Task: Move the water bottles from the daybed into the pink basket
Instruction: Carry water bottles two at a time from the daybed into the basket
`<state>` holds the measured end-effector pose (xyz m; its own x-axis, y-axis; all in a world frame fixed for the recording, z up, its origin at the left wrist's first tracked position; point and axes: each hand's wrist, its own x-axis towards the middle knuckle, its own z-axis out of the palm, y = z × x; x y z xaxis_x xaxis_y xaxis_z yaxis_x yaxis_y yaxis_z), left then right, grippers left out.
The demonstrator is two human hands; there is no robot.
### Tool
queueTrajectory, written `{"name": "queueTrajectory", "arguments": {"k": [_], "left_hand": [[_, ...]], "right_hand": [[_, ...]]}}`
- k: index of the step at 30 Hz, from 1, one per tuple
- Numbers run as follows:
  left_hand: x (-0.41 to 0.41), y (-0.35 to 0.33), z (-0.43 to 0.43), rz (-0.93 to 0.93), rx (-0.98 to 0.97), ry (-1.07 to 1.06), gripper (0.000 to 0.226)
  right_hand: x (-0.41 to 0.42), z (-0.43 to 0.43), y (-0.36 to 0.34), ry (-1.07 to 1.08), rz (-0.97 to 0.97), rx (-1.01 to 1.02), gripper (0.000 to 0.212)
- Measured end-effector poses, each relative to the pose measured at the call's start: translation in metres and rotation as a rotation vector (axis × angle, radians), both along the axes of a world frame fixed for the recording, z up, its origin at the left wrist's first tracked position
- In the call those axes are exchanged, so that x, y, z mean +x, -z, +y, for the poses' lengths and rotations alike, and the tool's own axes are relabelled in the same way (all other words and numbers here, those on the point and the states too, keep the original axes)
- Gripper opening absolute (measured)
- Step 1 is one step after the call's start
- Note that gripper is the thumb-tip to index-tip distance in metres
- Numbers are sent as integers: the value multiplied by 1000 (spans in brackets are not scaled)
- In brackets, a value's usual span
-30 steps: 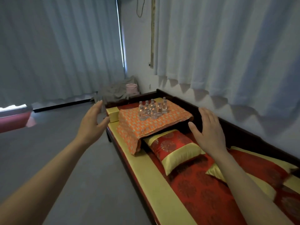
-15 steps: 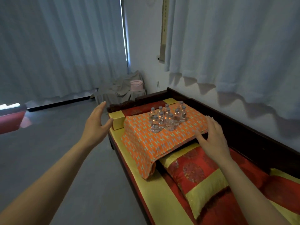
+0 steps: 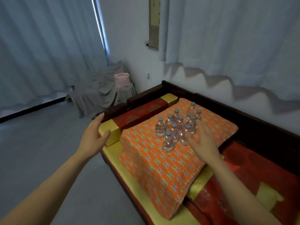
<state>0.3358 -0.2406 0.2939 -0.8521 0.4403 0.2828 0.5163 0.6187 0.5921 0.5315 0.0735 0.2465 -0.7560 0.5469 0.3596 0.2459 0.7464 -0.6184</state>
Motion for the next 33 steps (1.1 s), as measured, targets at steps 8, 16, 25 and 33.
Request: {"name": "queueTrajectory", "arguments": {"k": [8,16,25,33], "left_hand": [[-145,43,103,-77,-63,303,65],[-222,114,211,-190,-140,604,72],[-236,214,270,-650,-206,761,89],[-250,250,300,-603,-167,923,76]], "right_hand": [[-90,7,43,127,-41,-88,76],[-146,30,117,263,-93,-367,79],[-182,10,204,442,-31,-654,67],[-219,-6,209,759,88,-548,68]]}}
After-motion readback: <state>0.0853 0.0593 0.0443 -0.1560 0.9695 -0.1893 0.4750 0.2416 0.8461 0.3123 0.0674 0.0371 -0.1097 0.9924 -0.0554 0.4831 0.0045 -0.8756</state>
